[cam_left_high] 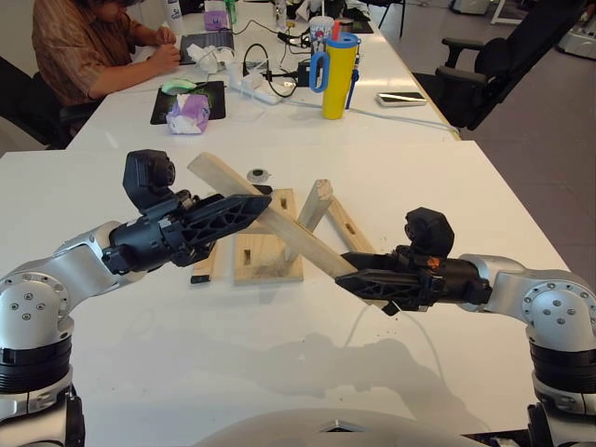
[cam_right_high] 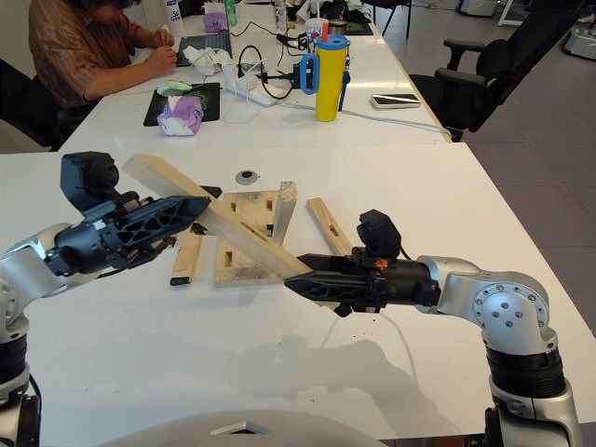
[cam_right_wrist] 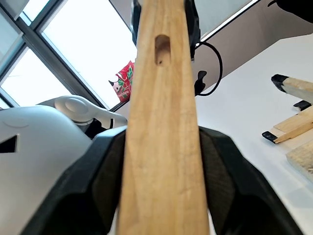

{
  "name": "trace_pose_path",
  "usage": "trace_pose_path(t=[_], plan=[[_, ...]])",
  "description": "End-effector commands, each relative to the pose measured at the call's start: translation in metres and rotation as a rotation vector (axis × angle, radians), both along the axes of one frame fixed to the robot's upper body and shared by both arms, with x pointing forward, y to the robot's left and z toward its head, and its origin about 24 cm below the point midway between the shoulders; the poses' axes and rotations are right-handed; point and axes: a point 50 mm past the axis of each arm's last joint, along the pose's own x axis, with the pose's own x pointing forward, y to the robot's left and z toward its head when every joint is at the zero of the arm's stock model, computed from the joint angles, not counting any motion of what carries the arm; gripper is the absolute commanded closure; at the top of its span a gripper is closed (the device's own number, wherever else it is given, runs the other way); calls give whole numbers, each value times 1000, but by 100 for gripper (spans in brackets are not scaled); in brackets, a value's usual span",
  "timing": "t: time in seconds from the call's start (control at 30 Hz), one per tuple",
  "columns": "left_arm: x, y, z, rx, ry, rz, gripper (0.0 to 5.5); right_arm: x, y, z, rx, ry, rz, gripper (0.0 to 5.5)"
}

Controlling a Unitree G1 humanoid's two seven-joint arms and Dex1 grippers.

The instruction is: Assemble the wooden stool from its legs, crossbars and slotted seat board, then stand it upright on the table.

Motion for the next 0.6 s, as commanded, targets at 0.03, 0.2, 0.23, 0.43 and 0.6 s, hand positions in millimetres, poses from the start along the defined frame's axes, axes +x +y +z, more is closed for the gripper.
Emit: trace_pose_path(t=[0.03, 0.2, 0.23, 0.43, 0.6], plan=[[0, 27, -8, 101, 35, 74, 343, 3, -2, -9, -4, 38, -83, 263], [-2, 77, -35, 276, 123, 202, 343, 6, 19, -46, -104, 83, -212, 183], [-1, 86, -37, 307, 126, 225, 343, 8, 24, -52, -114, 90, -244, 180], [17, 127, -11, 377, 0, 336, 343, 12, 88, -78, -137, 143, -337, 180], [27, 132, 0, 355, -81, 359, 343, 32, 114, -93, -218, 177, -515, 180]])
